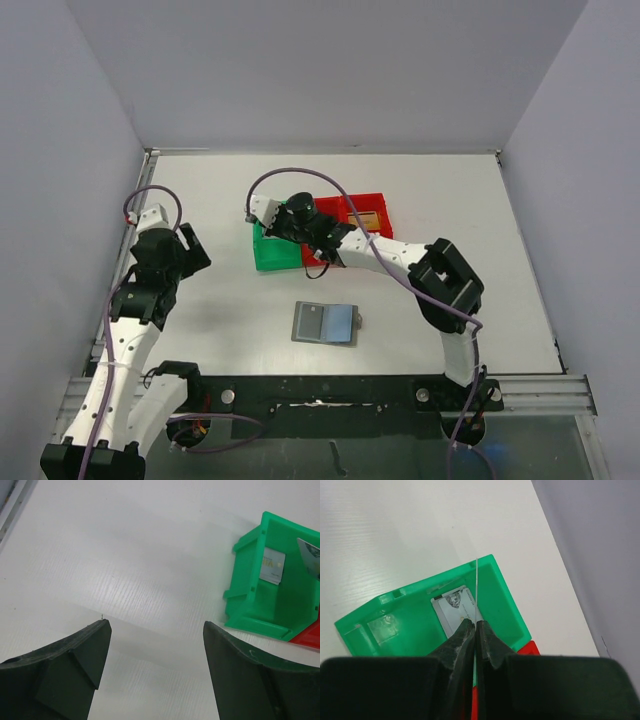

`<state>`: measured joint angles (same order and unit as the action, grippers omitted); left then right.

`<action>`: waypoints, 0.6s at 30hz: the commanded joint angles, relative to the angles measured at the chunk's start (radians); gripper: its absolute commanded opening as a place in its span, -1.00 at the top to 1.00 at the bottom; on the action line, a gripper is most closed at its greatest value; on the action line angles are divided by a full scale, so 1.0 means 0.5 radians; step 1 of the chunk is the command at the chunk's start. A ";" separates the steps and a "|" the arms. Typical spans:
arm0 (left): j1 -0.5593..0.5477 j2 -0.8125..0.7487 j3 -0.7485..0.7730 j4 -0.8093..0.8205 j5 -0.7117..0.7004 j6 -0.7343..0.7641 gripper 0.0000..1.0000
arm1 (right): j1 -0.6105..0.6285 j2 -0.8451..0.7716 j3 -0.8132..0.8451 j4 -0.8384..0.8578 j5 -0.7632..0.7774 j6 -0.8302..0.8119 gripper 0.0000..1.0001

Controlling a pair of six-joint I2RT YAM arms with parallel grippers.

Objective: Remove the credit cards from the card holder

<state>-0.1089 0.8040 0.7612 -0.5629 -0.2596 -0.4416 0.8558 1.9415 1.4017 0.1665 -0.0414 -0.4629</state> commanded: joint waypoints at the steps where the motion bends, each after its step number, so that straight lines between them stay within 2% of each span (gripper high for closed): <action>1: 0.023 -0.053 0.006 0.144 -0.067 -0.016 -0.49 | -0.040 0.135 0.235 -0.075 0.098 -0.276 1.00; 9: 0.040 -0.070 0.000 0.152 -0.081 -0.019 -0.49 | -0.097 0.313 0.394 -0.137 0.114 -0.468 1.00; 18: 0.053 -0.065 0.000 0.159 -0.073 -0.016 -0.49 | -0.096 0.509 0.617 -0.267 0.106 -0.532 1.00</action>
<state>-0.0925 0.7853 0.7563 -0.5388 -0.2844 -0.4435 0.8055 2.1738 1.6329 0.0444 -0.0029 -0.6918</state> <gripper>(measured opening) 0.735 0.028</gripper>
